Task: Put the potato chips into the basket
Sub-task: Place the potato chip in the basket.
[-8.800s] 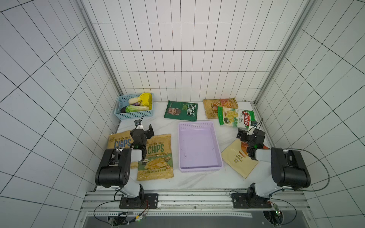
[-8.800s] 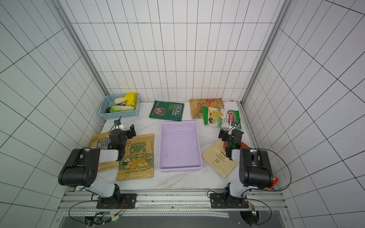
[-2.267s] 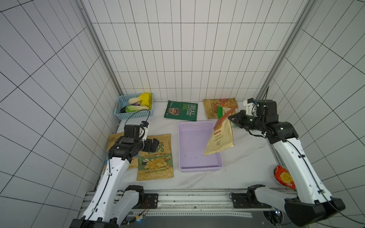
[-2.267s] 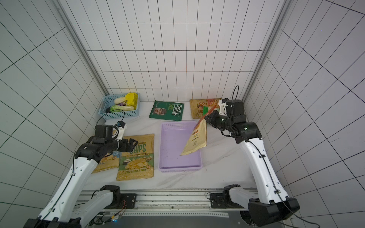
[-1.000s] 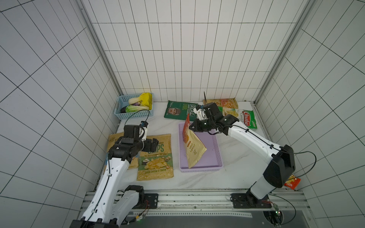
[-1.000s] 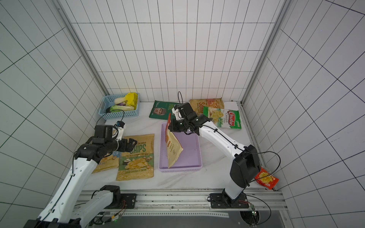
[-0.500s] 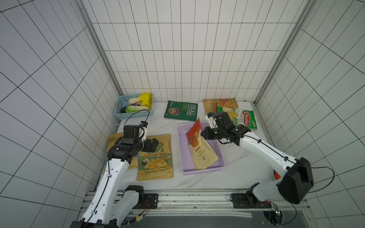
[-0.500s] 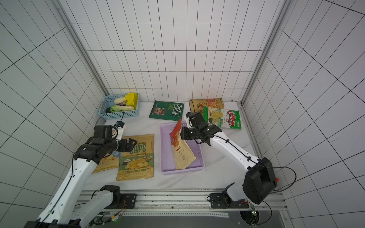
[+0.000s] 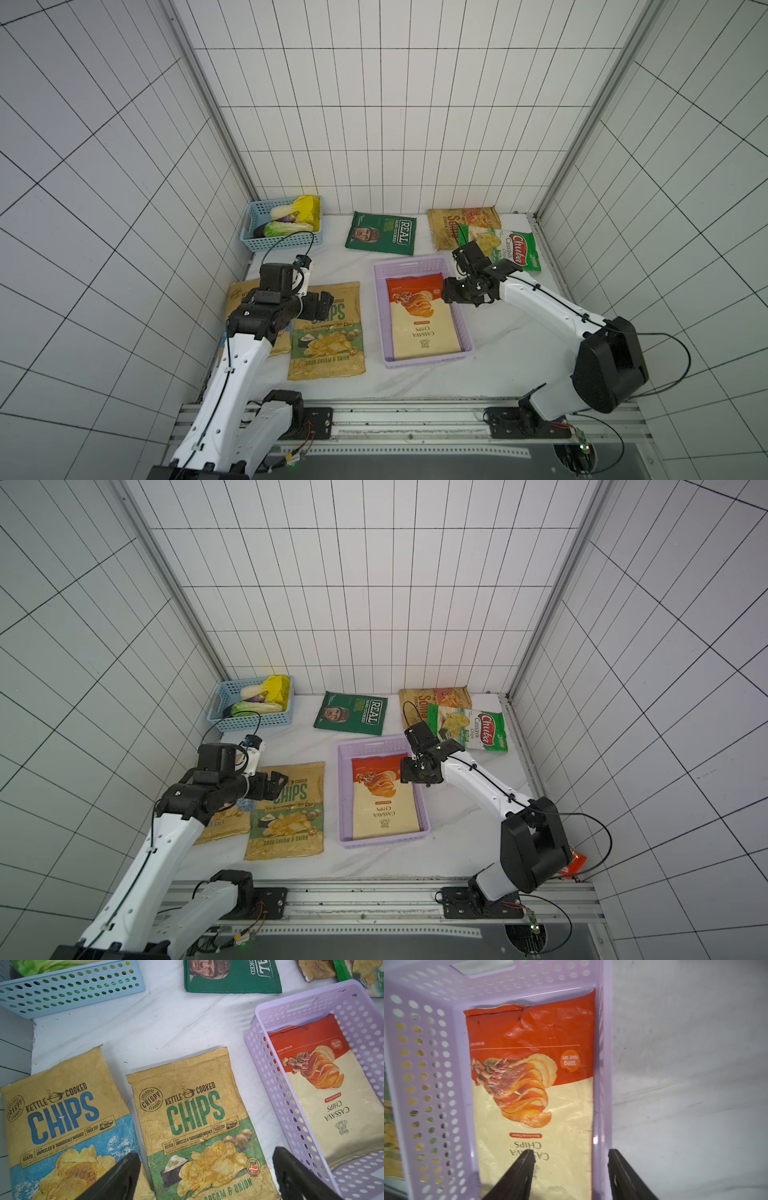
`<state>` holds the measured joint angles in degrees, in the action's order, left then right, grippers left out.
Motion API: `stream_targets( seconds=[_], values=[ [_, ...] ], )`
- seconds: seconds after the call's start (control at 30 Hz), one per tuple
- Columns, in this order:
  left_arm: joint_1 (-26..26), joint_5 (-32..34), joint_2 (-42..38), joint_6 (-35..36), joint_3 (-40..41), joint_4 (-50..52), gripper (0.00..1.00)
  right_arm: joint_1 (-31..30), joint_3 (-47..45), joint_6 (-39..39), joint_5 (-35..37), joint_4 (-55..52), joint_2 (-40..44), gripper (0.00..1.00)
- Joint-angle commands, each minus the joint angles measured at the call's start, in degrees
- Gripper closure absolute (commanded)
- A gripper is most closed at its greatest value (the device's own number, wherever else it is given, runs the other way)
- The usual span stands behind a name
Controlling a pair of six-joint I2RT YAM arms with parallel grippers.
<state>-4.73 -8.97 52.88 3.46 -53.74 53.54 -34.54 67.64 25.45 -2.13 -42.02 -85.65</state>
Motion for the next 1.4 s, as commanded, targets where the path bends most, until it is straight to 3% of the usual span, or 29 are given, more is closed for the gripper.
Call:
stream_targets(
  seconds=[0.0, 0.13, 0.27, 0.4, 0.63, 0.8, 0.9, 0.97, 1.17, 1.3, 1.37],
  values=[
    [-0.1, 0.2, -0.6, -0.1, 0.0, -1.4, 0.02, -0.3, 5.9, -1.5, 9.1, -6.1, 4.7, 0.28],
    [-0.1, 0.2, -0.4, -0.1, 0.0, -1.4, 0.02, -1.1, 6.3, -1.9, 6.1, -5.4, 5.9, 0.3],
    [-0.1, 0.3, -0.2, -0.1, 0.0, -1.4, 0.02, -4.9, 5.1, -0.3, 2.1, -1.4, 1.7, 0.3],
    [-0.1, 0.6, -0.5, -0.2, 0.0, -1.4, 0.02, -5.7, 0.7, 3.7, -3.8, 8.5, -2.0, 0.29],
    [-0.1, 0.6, -0.5, -0.2, 0.0, -1.5, 0.02, -4.7, -1.7, 5.3, 1.4, 14.0, 8.7, 0.28],
    [-0.2, 1.2, -0.3, -0.3, 0.1, -1.6, 0.02, 9.3, -6.7, 11.8, -0.8, 16.7, 20.5, 0.19],
    [-0.2, 1.6, -0.4, -0.4, 0.1, -1.7, 0.02, 16.3, -12.5, 15.5, 2.4, 22.9, 23.8, 0.14],
    [-0.2, 1.6, -0.5, -0.4, 0.1, -1.7, 0.02, 21.7, -14.7, 19.8, 0.9, 25.7, 23.0, 0.16],
    [-0.1, 1.8, -0.4, -0.5, 0.1, -1.8, 0.02, 35.9, -23.3, 39.3, -18.6, 48.1, 8.5, 0.19],
    [-0.1, 1.9, -0.7, -0.6, 0.2, -1.8, 0.02, 40.2, -23.3, 44.6, -21.8, 60.6, -5.0, 0.23],
    [-0.1, 1.9, -0.8, -0.6, 0.2, -1.9, 0.02, 41.0, -22.5, 46.0, -22.8, 65.5, -10.5, 0.32]
  ],
)
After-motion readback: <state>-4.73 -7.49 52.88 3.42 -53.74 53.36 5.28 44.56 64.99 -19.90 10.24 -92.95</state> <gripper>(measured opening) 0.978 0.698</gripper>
